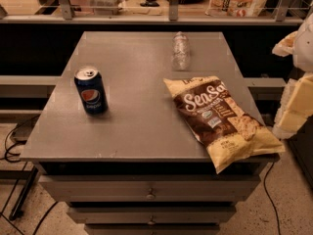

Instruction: Place water bottle upright

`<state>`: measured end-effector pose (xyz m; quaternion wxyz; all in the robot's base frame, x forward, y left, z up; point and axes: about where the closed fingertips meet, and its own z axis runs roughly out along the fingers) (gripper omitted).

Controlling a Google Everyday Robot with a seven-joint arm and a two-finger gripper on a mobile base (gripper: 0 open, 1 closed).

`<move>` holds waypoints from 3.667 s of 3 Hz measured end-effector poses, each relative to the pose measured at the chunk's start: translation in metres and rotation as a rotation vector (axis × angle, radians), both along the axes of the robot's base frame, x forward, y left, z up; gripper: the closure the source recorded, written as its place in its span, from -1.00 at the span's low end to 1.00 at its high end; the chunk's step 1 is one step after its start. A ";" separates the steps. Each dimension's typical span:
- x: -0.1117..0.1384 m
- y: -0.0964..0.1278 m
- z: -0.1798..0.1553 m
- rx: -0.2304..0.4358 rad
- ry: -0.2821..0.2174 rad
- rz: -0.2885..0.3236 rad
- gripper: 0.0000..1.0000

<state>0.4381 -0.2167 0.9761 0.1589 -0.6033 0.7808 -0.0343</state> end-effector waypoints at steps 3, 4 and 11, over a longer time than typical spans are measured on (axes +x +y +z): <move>0.041 -0.030 0.011 0.104 -0.056 -0.186 -1.00; 0.082 -0.027 0.017 0.191 -0.094 -0.362 -1.00; 0.212 0.124 -0.001 0.354 -0.020 -0.437 -1.00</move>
Offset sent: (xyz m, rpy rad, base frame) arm 0.0503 -0.0431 0.0130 0.1173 -0.0598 -0.1889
